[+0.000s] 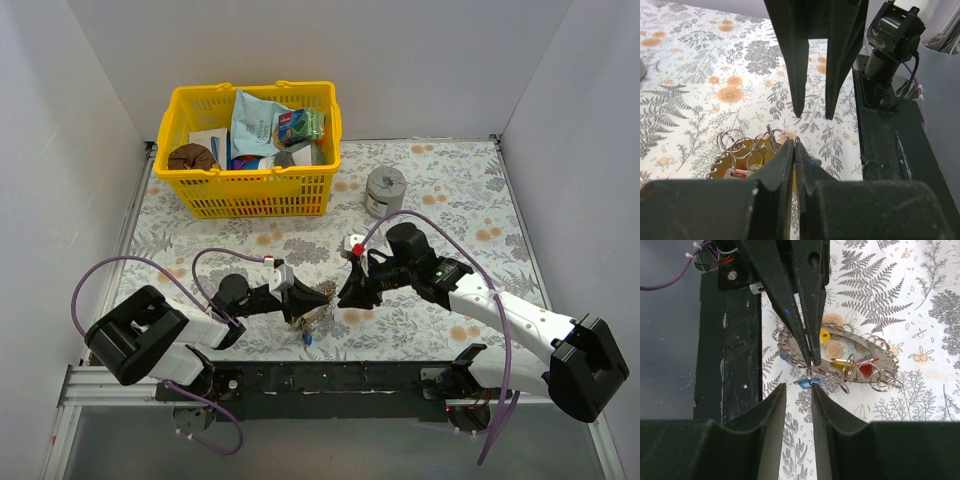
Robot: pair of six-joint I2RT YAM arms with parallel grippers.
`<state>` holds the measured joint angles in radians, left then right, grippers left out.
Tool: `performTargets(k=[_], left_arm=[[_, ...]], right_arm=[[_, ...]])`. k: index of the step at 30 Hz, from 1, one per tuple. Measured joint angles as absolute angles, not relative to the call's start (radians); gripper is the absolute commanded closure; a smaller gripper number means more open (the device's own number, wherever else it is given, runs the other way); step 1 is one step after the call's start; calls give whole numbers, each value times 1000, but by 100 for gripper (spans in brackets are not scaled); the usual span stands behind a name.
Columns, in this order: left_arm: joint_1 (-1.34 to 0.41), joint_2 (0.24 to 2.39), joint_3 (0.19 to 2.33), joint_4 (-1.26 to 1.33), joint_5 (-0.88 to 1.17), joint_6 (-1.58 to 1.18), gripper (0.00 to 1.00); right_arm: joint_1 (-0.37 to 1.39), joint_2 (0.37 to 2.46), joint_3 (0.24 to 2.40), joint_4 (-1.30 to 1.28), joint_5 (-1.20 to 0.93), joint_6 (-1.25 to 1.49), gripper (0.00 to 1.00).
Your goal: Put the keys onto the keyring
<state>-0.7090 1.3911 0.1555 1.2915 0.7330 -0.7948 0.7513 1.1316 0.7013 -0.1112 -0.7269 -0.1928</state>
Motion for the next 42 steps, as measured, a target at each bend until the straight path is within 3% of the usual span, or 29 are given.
performTargets(k=[10, 27, 39, 42], left_arm=[[-695, 1412, 133, 1311, 714, -865, 100], [-689, 1345, 135, 1312, 715, -872, 100], [-689, 1341, 141, 1314, 719, -884, 100], [-689, 1341, 141, 1314, 719, -889, 100]], right_arm=[[751, 1178, 693, -68, -773, -184, 60], [751, 1182, 690, -49, -791, -179, 66], [751, 1237, 690, 1, -790, -155, 75], [751, 1245, 690, 8, -793, -151, 85]])
